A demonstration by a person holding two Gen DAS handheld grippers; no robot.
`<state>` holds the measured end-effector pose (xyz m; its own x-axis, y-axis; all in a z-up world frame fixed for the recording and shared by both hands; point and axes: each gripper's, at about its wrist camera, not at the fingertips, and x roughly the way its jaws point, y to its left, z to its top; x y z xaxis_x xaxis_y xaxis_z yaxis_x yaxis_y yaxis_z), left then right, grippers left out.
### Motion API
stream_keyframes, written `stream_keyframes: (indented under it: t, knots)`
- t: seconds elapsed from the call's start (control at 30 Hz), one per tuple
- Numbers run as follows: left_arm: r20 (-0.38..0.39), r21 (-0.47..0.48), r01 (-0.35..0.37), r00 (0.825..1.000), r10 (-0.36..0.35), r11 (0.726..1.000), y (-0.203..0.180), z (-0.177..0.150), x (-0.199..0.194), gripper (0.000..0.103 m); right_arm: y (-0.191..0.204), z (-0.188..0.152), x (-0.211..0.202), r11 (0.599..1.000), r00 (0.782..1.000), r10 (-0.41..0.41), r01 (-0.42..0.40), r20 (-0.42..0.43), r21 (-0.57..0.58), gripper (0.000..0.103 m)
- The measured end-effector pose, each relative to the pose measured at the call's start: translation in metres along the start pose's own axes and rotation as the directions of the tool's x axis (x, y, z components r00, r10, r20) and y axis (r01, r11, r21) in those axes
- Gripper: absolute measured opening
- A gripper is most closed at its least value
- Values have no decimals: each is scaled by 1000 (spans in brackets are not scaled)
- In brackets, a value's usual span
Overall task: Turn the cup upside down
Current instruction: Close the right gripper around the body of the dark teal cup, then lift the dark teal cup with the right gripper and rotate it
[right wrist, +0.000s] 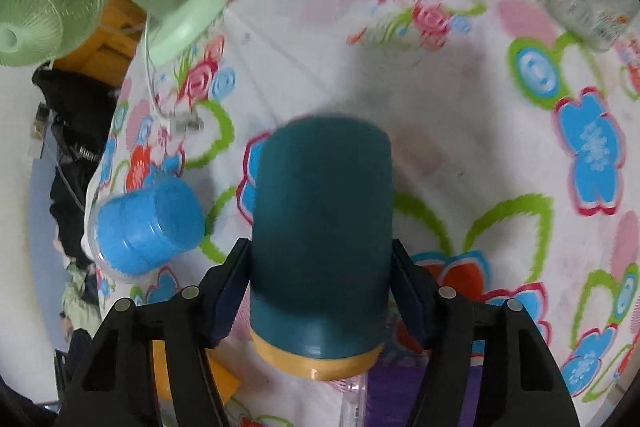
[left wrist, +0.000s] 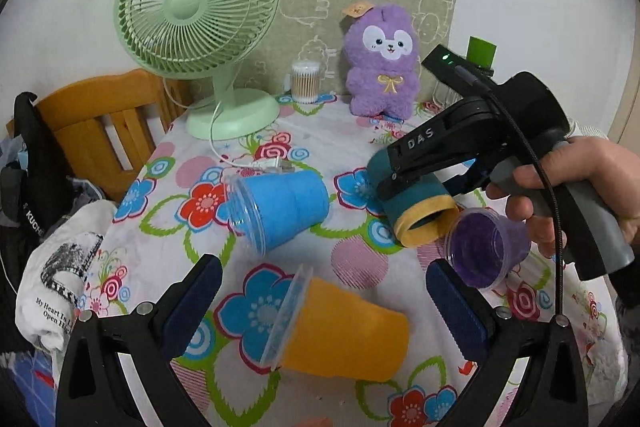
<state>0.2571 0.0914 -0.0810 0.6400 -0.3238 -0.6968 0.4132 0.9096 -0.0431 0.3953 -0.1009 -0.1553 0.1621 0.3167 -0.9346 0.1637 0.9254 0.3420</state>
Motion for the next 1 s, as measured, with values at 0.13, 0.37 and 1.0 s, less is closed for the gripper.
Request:
stream_keyframes:
  t: [0.13,0.37,1.0]
  knots:
    - [-6,-6,5,1000,-5,1000,0,-3,-2,103,12,1,-2,996,997,-74,74,16,-40,68]
    - [-55,-18,14,998,-15,1000,-1,10,17,103,30,-6,-18,991,994,-72,80,79,-104,68]
    - [-51,5,44,998,-43,999,-12,0,-6,103,68,-73,-79,977,981,-5,46,193,-209,68]
